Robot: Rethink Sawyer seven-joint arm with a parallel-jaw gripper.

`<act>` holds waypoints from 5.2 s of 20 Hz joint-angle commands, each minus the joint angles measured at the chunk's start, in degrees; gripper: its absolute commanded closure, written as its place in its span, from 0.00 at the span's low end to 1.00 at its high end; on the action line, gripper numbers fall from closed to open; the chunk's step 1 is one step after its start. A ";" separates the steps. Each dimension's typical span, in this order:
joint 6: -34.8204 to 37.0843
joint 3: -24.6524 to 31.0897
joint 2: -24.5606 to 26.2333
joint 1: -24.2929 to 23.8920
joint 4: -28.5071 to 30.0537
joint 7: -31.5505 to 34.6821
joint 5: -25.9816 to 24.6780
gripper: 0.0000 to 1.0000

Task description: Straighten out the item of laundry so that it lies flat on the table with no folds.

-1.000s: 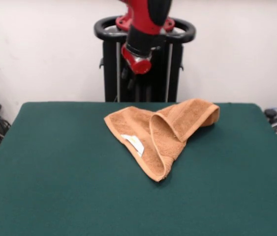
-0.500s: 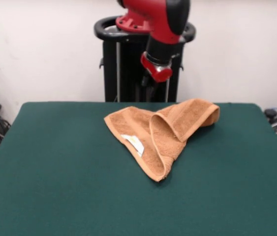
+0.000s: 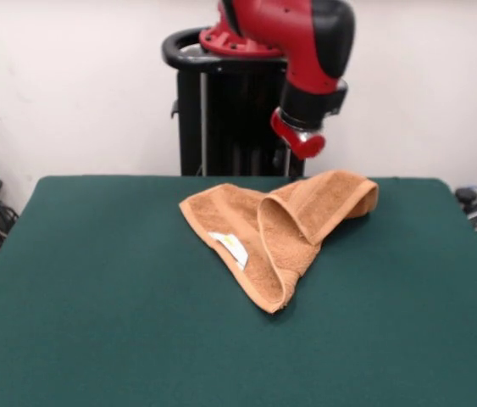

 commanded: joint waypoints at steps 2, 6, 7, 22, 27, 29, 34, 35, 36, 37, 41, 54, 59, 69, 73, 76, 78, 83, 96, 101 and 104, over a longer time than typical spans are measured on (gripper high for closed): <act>-2.87 7.87 0.96 0.50 -11.36 15.17 8.11 0.00; -2.46 8.04 0.43 0.83 -12.90 13.90 9.64 0.00; -1.84 7.97 -0.04 1.17 -13.06 13.64 10.33 0.00; 4.05 19.15 -18.44 -6.09 -5.44 19.70 11.38 0.00; 2.37 26.08 -22.39 -10.11 -2.92 24.53 10.60 0.00; -3.57 30.66 -20.56 -13.37 -3.22 27.85 6.61 0.00; -8.33 33.22 -18.23 -14.82 -4.72 29.07 4.36 0.00; -7.66 33.02 -19.04 -14.34 -4.51 29.04 5.23 0.00; -7.47 33.32 -19.58 -14.50 -4.25 29.39 5.40 0.00; -7.54 34.10 -19.61 -14.92 -4.24 29.81 5.11 0.00; -1.42 31.01 -22.95 -14.37 -2.22 25.81 6.62 0.00; 18.46 8.96 -31.18 -12.90 1.33 8.90 -3.86 0.00; 21.85 -2.80 -32.21 -11.89 -0.37 5.81 -13.44 0.00; 35.10 -5.58 -53.23 -24.12 5.57 -0.82 -27.80 0.00; 42.83 -6.31 -65.68 -33.76 10.77 -12.01 -28.60 0.00; 55.68 -14.36 -79.87 -37.56 11.12 -29.12 -30.20 0.00; 59.15 -21.90 -84.77 -32.47 7.39 -29.18 -33.85 0.00; 46.71 -20.48 -80.18 -33.58 14.83 -36.74 -26.42 0.00; 24.00 -10.94 -54.13 -30.11 17.56 -25.88 -21.58 0.00; 10.71 -6.16 -44.45 -35.12 20.47 -23.81 -19.10 0.00; 6.91 -2.16 -41.48 -37.15 20.40 -21.27 -20.29 0.00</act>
